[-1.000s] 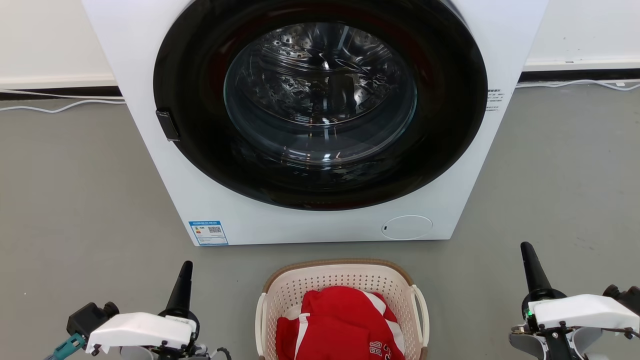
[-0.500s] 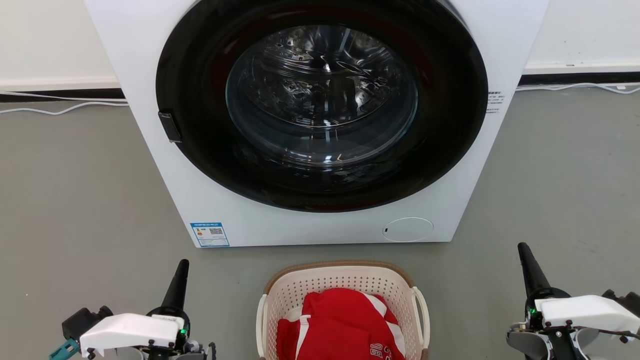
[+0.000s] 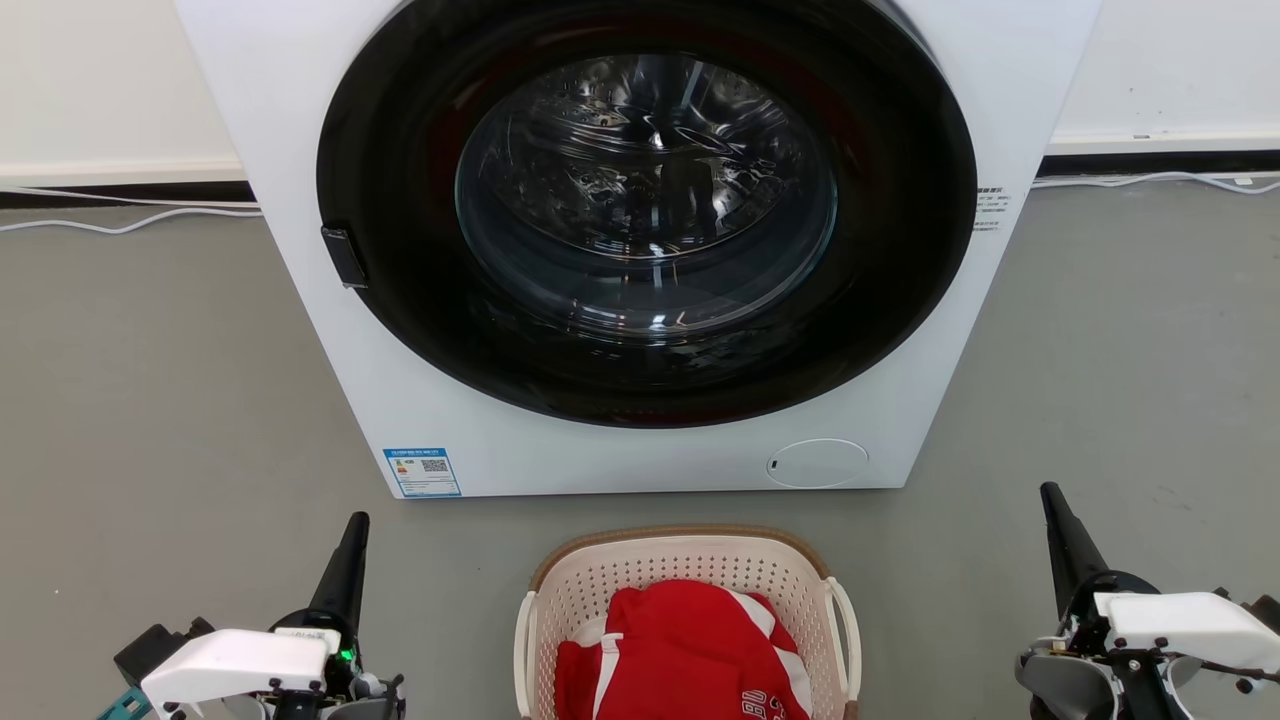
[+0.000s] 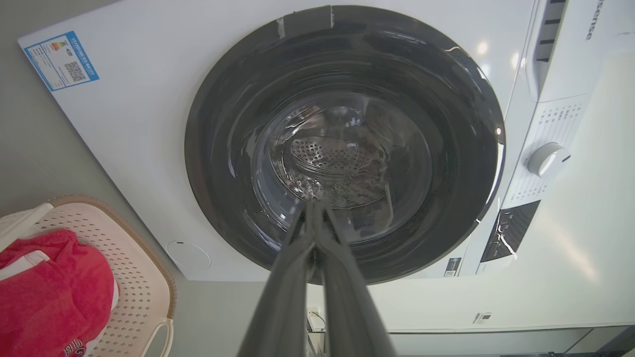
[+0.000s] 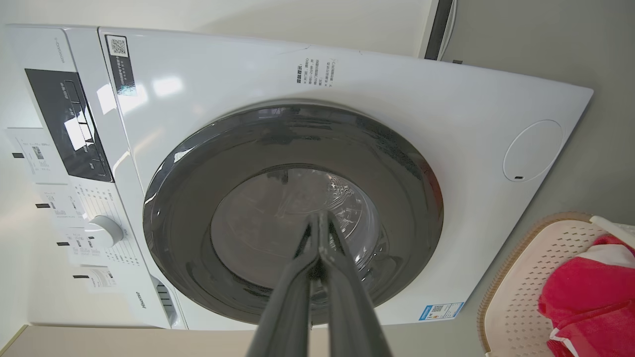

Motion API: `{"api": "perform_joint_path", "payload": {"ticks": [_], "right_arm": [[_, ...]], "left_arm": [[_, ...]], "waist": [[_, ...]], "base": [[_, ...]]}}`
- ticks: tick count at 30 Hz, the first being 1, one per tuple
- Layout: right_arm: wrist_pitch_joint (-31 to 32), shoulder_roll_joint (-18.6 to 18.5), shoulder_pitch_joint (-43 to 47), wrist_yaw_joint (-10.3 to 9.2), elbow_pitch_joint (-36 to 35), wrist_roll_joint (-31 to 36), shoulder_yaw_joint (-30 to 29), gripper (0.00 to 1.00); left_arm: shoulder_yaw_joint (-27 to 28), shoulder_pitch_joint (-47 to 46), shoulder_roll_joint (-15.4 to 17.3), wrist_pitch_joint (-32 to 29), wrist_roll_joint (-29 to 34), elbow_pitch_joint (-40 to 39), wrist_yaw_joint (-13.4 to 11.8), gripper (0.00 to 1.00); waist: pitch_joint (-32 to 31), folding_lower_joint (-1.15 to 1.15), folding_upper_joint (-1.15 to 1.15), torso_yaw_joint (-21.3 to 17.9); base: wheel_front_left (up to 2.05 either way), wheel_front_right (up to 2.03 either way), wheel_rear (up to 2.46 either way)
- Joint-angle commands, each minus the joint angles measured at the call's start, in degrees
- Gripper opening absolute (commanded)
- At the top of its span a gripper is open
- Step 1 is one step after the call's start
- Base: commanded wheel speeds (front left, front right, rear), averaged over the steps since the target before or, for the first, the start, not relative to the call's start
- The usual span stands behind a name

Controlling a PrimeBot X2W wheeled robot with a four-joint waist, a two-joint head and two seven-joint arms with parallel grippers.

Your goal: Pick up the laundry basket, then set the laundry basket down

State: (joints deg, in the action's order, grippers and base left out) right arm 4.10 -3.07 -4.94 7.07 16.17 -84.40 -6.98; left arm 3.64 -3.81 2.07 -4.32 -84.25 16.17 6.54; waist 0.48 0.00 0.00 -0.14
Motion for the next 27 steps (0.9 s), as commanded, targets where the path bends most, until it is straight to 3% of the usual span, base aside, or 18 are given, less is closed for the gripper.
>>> {"api": "perform_joint_path", "payload": {"ticks": [1,12,27], "right_arm": [[0.67,-0.20,-1.31,0.38,-1.83,-1.32,1.02,0.00],[2.41,0.19,-1.24,0.42,-2.14,-7.74,0.43,0.00],[2.40,0.19,-1.24,0.42,-2.14,-7.75,0.44,0.00]], "left_arm": [[1.82,-2.31,0.73,-0.39,-1.44,-1.83,0.44,0.00],[2.88,-2.39,0.81,-2.16,-7.92,-2.10,0.94,0.00],[2.87,-2.38,0.81,-2.16,-7.92,-2.10,0.94,0.00]], "waist": [[-0.02,0.00,0.00,0.01],[-0.30,0.00,0.00,0.14],[-0.30,0.00,0.00,0.14]], "base": [[0.00,0.00,0.00],[0.00,0.00,0.00],[0.00,0.00,0.00]]}}
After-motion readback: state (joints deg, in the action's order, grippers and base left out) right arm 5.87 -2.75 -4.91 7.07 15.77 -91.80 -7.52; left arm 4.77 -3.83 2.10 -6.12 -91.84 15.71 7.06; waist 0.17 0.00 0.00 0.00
